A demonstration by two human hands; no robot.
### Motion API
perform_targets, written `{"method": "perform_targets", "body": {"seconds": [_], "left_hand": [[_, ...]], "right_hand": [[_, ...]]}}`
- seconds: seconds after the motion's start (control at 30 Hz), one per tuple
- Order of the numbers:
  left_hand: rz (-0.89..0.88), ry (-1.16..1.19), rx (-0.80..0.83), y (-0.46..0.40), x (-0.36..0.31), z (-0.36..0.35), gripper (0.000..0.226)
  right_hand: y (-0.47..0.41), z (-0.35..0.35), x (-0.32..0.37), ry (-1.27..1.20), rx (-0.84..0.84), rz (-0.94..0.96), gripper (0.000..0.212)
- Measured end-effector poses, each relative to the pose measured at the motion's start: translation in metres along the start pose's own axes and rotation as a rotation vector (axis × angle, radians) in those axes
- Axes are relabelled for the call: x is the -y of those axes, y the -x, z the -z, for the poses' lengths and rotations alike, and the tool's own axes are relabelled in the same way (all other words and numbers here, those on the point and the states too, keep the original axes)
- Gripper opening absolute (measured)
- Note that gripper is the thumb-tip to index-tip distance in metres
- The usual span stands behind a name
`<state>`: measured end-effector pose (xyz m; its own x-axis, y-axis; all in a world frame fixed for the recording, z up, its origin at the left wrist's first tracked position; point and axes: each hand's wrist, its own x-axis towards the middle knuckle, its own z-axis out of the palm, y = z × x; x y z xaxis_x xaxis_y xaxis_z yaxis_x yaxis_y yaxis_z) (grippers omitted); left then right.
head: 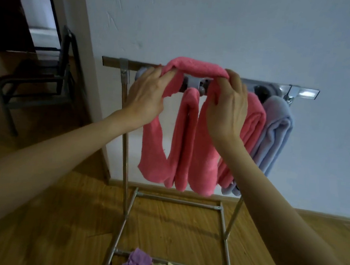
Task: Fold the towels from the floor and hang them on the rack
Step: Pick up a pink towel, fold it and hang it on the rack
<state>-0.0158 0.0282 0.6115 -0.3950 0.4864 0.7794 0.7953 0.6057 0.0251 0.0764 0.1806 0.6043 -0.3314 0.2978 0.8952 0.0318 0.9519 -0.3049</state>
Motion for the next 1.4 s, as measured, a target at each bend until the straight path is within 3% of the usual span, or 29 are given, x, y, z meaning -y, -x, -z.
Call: {"method": "perform_targets", "body": {"seconds": [0.1,0.23,0.37,0.5,0.73,0.97,1.2,1.4], "left_hand": [[-0.037,-0.023,0.052,-0.017,0.008,-0.013,0.083],[-0.089,-0.050,0.114,-0.026,0.021,-0.035,0.091],[-0.071,-0.013,0.153,-0.018,0.018,-0.045,0.094],[-0.056,0.037,0.154,-0.011,0.016,-0.054,0.093],[-0.065,0.087,0.165,-0.018,0.018,-0.063,0.088],[-0.134,0.090,0.224,-0.013,0.026,-0.074,0.084],[-0.081,0.361,0.277,0.014,0.020,-0.080,0.083],[-0.053,0.322,0.163,0.039,0.026,-0.100,0.076]], "right_hand": [[-0.005,-0.019,-0.004,0.064,-0.028,0.010,0.046],[-0.003,-0.041,-0.018,0.084,0.060,0.048,0.046],[0.008,-0.049,-0.022,-0.020,0.109,0.075,0.060],[0.020,-0.057,-0.024,-0.108,0.161,0.096,0.052],[0.044,-0.062,-0.029,-0.209,0.239,0.038,0.057],[0.060,-0.075,-0.051,-0.155,0.253,-0.070,0.068],[0.058,-0.080,-0.061,-0.253,0.355,-0.034,0.075],[0.054,-0.073,-0.060,-0.263,0.323,-0.001,0.072]]}}
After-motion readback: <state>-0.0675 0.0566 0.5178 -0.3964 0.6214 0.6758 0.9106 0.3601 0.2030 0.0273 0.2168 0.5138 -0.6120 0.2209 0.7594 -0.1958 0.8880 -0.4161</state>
